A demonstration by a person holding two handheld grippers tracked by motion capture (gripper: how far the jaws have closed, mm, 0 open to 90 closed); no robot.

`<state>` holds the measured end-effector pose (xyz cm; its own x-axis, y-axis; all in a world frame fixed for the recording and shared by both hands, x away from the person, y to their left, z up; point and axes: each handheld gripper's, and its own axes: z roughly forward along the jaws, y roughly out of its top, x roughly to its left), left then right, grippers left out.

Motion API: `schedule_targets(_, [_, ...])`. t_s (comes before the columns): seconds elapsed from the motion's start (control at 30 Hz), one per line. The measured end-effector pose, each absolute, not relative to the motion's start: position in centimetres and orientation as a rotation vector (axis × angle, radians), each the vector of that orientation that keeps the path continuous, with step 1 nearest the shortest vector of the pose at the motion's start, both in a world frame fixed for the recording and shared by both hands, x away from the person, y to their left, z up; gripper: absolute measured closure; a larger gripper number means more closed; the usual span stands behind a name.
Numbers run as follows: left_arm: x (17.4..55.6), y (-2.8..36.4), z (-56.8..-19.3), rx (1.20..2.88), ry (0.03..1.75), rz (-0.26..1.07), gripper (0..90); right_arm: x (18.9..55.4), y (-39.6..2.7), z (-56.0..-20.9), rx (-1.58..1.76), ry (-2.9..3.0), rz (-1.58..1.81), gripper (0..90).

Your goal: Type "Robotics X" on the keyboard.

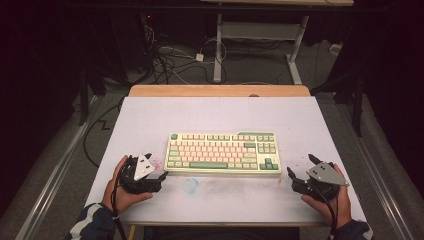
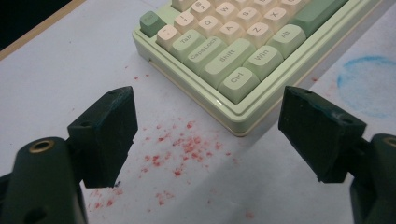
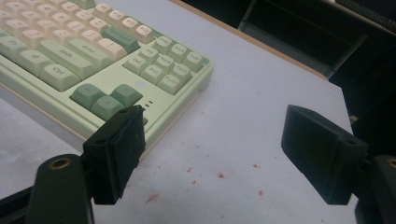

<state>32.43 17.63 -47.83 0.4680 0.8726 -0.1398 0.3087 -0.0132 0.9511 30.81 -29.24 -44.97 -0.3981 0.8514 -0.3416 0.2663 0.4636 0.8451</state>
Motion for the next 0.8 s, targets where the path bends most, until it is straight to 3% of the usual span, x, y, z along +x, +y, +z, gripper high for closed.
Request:
schedule_targets(0.33, [32.4, 17.2, -47.8, 1.587, 1.038, 0.621, 18.4, 29.9, -29.8, -44.9, 0.943, 1.887, 0.869, 22.2])
schedule_targets(0.47, [32.4, 17.4, -47.7, 1.578, 1.046, 0.619, 18.4, 30.0, -30.0, -44.8, 0.973, 1.897, 0.863, 26.2])
schedule_targets(0.53, [32.5, 17.3, -47.6, 1.576, 1.05, 0.629, 18.4, 29.7, -30.3, -44.5, 0.929, 1.989, 0.967, 33.6])
schedule_targets(0.6, [32.5, 17.2, -47.7, 1.577, 1.048, 0.626, 18.4, 29.7, -30.2, -44.4, 0.918, 2.015, 0.991, 35.5])
schedule_targets(0.73, [32.7, 17.1, -47.9, 1.588, 1.052, 0.627, 18.4, 30.2, -29.9, -44.4, 0.94, 2.043, 1.001, 53.0])
schedule_targets(0.77, [32.7, 17.1, -47.9, 1.59, 1.053, 0.627, 18.4, 30.5, -29.7, -44.3, 0.947, 2.072, 1.01, 62.4])
schedule_targets(0.8, [32.8, 17.1, -47.9, 1.59, 1.054, 0.626, 18.4, 30.5, -29.7, -44.3, 0.947, 2.072, 1.01, 62.4])
